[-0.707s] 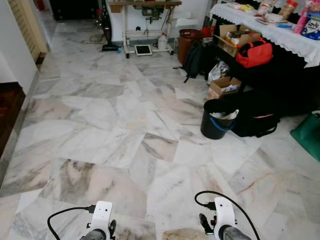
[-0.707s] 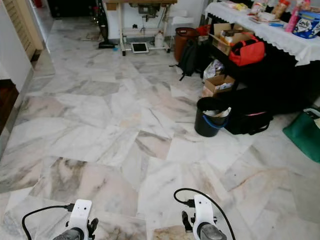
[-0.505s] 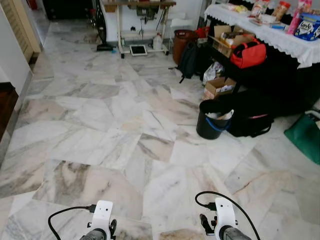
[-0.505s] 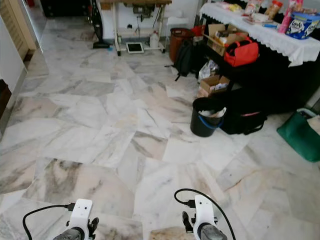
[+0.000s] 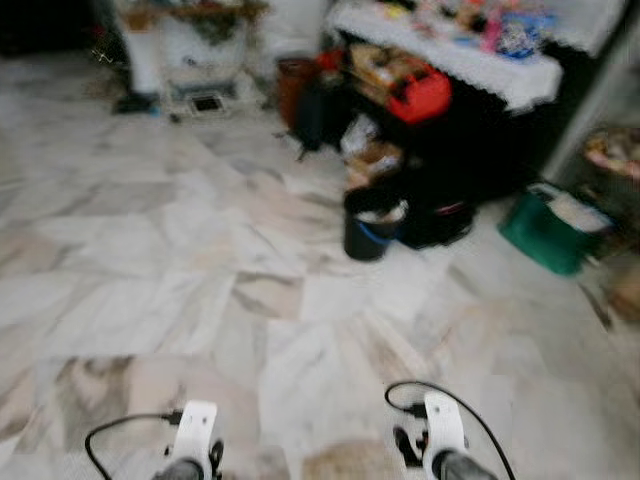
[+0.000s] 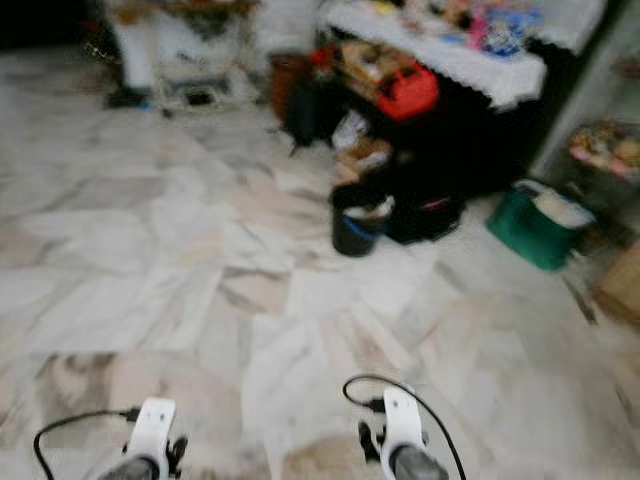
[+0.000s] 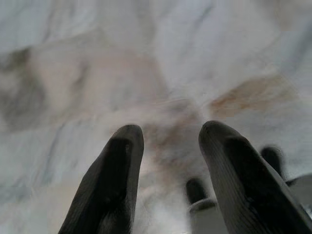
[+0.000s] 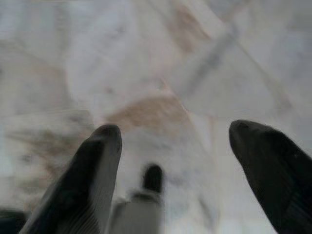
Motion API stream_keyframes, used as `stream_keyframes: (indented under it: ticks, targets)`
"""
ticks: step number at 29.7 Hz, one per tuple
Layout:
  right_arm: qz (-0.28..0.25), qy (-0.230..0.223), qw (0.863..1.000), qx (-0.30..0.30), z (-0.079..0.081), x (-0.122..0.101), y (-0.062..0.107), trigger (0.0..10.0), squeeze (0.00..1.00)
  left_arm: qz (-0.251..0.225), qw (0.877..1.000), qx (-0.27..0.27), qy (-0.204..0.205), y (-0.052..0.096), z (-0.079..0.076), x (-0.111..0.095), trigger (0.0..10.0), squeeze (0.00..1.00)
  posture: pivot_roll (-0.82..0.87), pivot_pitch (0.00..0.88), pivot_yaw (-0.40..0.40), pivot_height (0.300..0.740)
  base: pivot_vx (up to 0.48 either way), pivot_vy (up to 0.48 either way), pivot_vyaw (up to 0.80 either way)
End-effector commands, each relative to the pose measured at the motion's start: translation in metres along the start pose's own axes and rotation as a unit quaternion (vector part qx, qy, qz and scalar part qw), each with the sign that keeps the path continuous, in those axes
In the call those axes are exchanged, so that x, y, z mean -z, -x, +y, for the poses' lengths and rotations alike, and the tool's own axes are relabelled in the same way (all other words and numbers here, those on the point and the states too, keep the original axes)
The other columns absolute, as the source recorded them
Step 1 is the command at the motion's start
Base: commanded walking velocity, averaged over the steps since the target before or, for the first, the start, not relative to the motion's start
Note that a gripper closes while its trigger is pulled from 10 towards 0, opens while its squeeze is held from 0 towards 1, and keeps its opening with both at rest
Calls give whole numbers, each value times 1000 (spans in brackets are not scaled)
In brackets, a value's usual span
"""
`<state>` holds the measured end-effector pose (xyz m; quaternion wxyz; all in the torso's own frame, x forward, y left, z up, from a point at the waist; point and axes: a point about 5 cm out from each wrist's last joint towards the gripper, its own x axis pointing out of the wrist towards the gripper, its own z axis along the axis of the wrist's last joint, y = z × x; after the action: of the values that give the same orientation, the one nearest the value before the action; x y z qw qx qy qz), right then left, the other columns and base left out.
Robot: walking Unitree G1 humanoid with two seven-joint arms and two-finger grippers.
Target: Setting the table
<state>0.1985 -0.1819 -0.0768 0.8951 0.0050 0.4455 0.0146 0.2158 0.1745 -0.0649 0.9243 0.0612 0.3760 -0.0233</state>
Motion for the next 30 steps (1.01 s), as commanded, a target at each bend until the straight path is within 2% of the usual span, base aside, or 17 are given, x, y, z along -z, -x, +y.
stream_keyframes:
  ticks: [1,21,30]
  targets:
    - [-17,0,1000,-7,6,-11,-2,10000,0,16,1000,-4,-16,2,6,9,10000,0,19,0,-27,740,0,-251,-675]
    - [-16,-2,1000,-9,8,-10,-2,10000,0,16,1000,-4,-21,2,6,8,10000,0,19,0,-22,740,0,-265,-672]
    - [-17,-1,1000,-10,9,-11,-2,10000,0,16,1000,-4,-15,2,6,8,10000,0,22,0,-24,740,0,0,-661]
